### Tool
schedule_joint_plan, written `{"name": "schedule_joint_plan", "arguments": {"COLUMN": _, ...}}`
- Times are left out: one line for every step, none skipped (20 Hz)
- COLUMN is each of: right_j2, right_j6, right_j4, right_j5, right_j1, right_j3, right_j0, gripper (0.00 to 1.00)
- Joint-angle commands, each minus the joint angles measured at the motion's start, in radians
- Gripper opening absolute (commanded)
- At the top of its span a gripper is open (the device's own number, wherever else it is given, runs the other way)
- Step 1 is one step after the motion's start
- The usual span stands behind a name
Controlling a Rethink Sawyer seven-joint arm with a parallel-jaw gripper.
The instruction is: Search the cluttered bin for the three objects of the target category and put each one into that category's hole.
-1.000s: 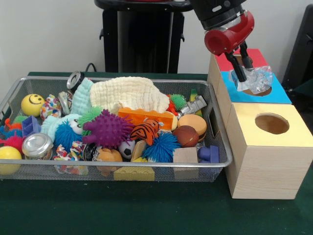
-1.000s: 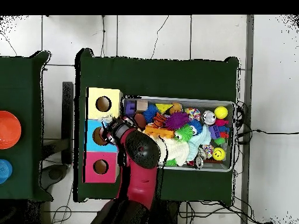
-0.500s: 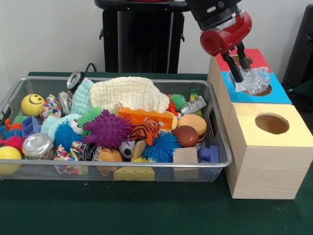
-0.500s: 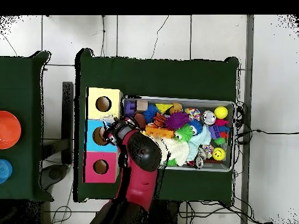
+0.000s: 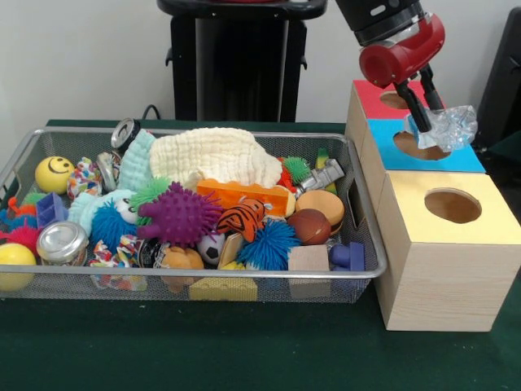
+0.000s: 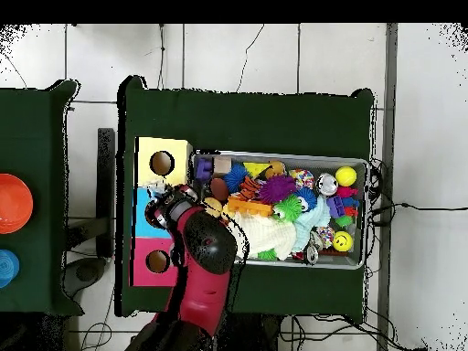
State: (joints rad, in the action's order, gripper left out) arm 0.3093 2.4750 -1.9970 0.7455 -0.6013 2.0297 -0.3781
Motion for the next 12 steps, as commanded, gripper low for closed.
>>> {"name": "schedule_joint_plan", "arguments": {"right_j2": -0.1, "right_j6": -0.252, "right_j4": -0.086, "right_j5": 0.086, "right_j1": 0.018, "right_j3": 0.036, "right_j0": -0.024, "gripper": 0.0}}
{"name": "schedule_joint_plan", "arguments": {"right_j2": -0.098, "right_j6": -0.245, "right_j4": -0.084, "right_j5": 0.086, "right_j1": 0.016, "right_j3": 0.036, "right_j0": -0.028, "gripper": 0.0}}
{"name": "schedule_joint_plan", "arguments": {"right_j2": -0.098, "right_j6": -0.252, "right_j4": -0.091, "right_j5": 0.089, "right_j1": 0.023, "right_j3": 0.036, "right_j0": -0.029, "gripper": 0.0}}
{"name": "schedule_joint_plan", "arguments": {"right_j2": -0.098, "right_j6": -0.252, "right_j4": -0.089, "right_j5": 0.091, "right_j1": 0.024, "right_j3": 0.037, "right_j0": -0.03, "gripper": 0.0}}
{"name": "schedule_joint_plan", "arguments": {"right_j2": -0.099, "right_j6": -0.271, "right_j4": -0.097, "right_j5": 0.101, "right_j1": 0.038, "right_j3": 0.037, "right_j0": -0.022, "gripper": 0.0}}
{"name": "schedule_joint_plan", "arguments": {"right_j2": -0.1, "right_j6": -0.28, "right_j4": -0.097, "right_j5": 0.108, "right_j1": 0.041, "right_j3": 0.037, "right_j0": -0.018, "gripper": 0.0}}
{"name": "schedule_joint_plan", "arguments": {"right_j2": -0.102, "right_j6": -0.294, "right_j4": -0.095, "right_j5": 0.115, "right_j1": 0.053, "right_j3": 0.034, "right_j0": -0.008, "gripper": 0.0}}
{"name": "schedule_joint_plan", "arguments": {"right_j2": -0.101, "right_j6": -0.295, "right_j4": -0.09, "right_j5": 0.118, "right_j1": 0.055, "right_j3": 0.034, "right_j0": -0.005, "gripper": 0.0}}
{"name": "schedule_joint_plan", "arguments": {"right_j2": -0.101, "right_j6": -0.301, "right_j4": -0.084, "right_j5": 0.125, "right_j1": 0.057, "right_j3": 0.035, "right_j0": 0.0, "gripper": 0.0}}
{"name": "schedule_joint_plan", "arguments": {"right_j2": -0.1, "right_j6": -0.305, "right_j4": -0.083, "right_j5": 0.128, "right_j1": 0.059, "right_j3": 0.035, "right_j0": 0.002, "gripper": 0.0}}
{"name": "schedule_joint_plan", "arguments": {"right_j2": -0.102, "right_j6": -0.312, "right_j4": -0.077, "right_j5": 0.139, "right_j1": 0.062, "right_j3": 0.035, "right_j0": 0.008, "gripper": 0.0}}
{"name": "schedule_joint_plan", "arguments": {"right_j2": -0.104, "right_j6": -0.322, "right_j4": -0.075, "right_j5": 0.151, "right_j1": 0.066, "right_j3": 0.037, "right_j0": 0.015, "gripper": 0.0}}
